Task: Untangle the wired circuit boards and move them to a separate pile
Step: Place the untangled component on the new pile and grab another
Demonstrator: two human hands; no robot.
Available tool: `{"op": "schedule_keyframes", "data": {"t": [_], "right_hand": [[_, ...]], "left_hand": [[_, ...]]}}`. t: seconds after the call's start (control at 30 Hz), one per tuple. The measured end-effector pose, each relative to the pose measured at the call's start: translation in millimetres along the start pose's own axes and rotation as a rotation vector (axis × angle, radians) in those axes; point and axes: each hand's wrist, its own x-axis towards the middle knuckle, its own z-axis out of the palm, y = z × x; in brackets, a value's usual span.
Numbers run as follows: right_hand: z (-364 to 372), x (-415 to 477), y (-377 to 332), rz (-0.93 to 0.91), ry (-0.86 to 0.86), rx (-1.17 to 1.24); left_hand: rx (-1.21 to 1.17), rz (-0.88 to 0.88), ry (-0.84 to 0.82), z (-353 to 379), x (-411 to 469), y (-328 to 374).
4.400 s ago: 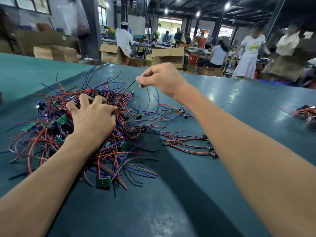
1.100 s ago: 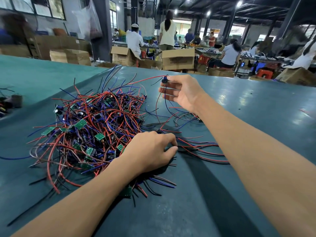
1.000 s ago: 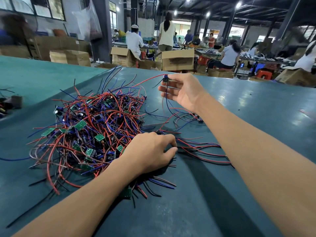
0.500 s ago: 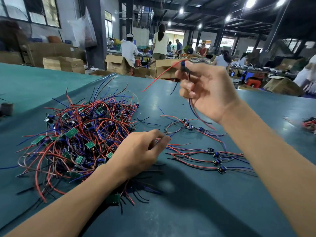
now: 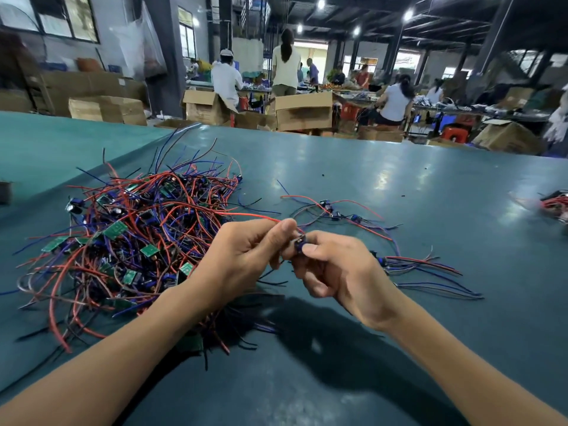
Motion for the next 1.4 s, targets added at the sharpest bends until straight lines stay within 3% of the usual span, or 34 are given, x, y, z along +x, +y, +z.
{"op": "schedule_keyframes", "data": {"t": [0.2, 0.37, 0.63, 0.77, 0.97, 1.13, 1.4], "right_hand": [[12, -9, -6, -0.107, 0.112, -0.182], [17, -12, -2, -0.116, 0.153, -0.221], [18, -9, 4, -0.022, 0.172, -0.248], [20, -11, 3, -0.016, 0.139, -0.172], [25, -10, 3, -0.053, 0.192, -0.269], [22, -9, 7, -0.005, 0.248, -0.390], [28, -12, 4, 0.035, 0.155, -0.431]], "left_hand": [[-0.305, -0.118, 0.111, 1, 1, 3], [-0.419, -0.217, -0.157, 0, 2, 4], [-0.628, -0.281, -0.094, 6, 2, -5], [-0.755, -0.308, -0.142, 7, 4, -10], [-0.716, -0.327, -0.135, 6, 4, -14], [-0.547, -0.338, -0.009, 5, 5, -17], [-0.427, -0.372, 0.191, -3, 12, -24]]}}
